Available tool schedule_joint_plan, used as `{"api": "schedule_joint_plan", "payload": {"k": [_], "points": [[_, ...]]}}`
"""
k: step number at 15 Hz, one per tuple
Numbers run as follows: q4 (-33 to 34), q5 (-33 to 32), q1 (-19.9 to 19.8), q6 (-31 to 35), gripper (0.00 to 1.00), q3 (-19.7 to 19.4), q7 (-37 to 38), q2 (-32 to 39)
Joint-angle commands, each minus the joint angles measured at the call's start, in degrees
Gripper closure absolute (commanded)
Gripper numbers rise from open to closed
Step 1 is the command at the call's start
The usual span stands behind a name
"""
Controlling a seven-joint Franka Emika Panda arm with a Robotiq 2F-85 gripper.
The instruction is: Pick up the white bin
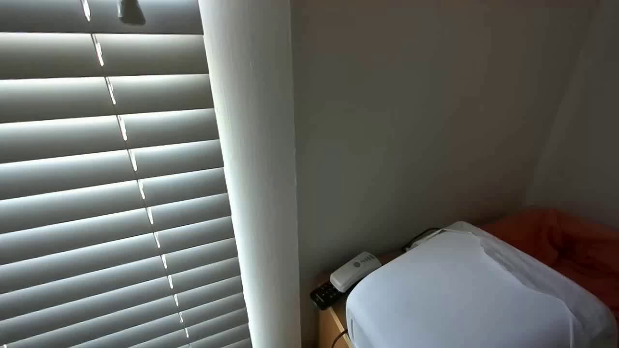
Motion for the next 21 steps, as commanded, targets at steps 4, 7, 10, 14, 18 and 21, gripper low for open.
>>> {"api": "schedule_joint_plan", "payload": {"k": [4,7,10,14,18,21], "points": [[0.1,0.2,-0.5,-0.1,0.0,0.5,-0.2,0.1],[0.6,0.7,-0.7,-0.3,0.0,0.1,0.0,0.9],[2.8,7.3,-0.1,1.2,0.0,-2.7,-1.9,6.8],[5.2,21.2,0.8,5.4,0.0,-5.4,-11.0,12.9],[8.5,34.2,0.1,4.0,0.0,-6.1,-23.6,20.0],[10.7,42.5,-1.3,0.6,0.0,-5.2,-31.5,24.9]]}}
